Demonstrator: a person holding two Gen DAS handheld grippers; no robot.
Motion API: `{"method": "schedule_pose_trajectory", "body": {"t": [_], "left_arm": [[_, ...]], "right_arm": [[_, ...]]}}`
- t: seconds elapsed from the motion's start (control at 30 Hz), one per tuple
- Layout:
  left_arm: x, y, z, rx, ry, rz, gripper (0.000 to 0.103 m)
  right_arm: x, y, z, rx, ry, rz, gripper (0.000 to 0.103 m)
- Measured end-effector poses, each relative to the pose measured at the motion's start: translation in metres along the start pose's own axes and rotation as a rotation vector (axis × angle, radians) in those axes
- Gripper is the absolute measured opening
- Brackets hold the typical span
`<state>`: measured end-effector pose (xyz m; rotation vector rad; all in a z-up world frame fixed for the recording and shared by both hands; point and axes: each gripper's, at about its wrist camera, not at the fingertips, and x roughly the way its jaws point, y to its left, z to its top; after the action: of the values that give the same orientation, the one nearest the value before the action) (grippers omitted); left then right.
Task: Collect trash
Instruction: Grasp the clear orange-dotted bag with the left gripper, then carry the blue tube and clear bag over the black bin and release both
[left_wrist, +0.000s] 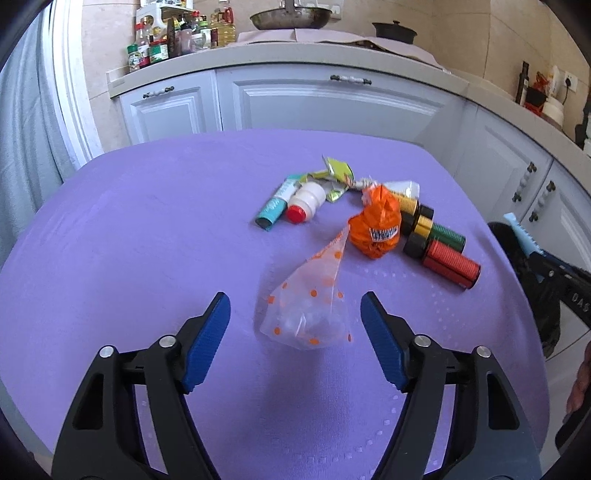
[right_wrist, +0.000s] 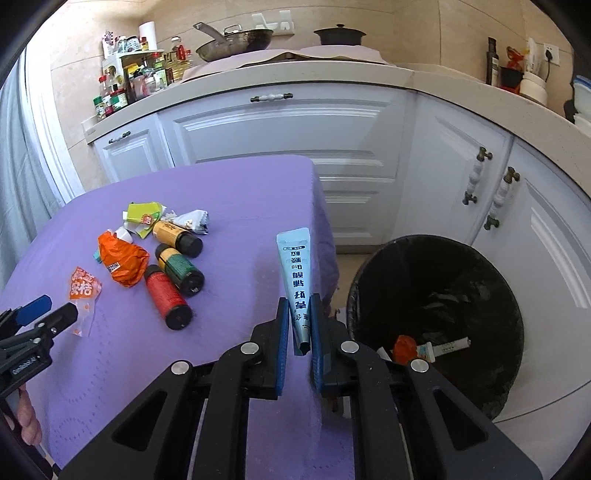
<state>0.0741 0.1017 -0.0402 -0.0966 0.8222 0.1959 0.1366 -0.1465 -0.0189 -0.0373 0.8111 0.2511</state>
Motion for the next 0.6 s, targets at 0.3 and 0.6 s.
{"method": "schedule_pose_trajectory", "body": {"t": [0.3, 0.6], "left_arm": [[0.014, -0.005, -0.009, 0.026, 0.046, -0.042, 0.034], [0.002, -0.019, -0.005, 0.058, 0.014, -0.077, 0.007]], "right_arm": [[-0.004, -0.007, -0.004, 0.017, -0.006, -0.002, 0.012], [-0.012, -0.015, -0.005, 0.037, -0.031, -0.013, 0.012]]}}
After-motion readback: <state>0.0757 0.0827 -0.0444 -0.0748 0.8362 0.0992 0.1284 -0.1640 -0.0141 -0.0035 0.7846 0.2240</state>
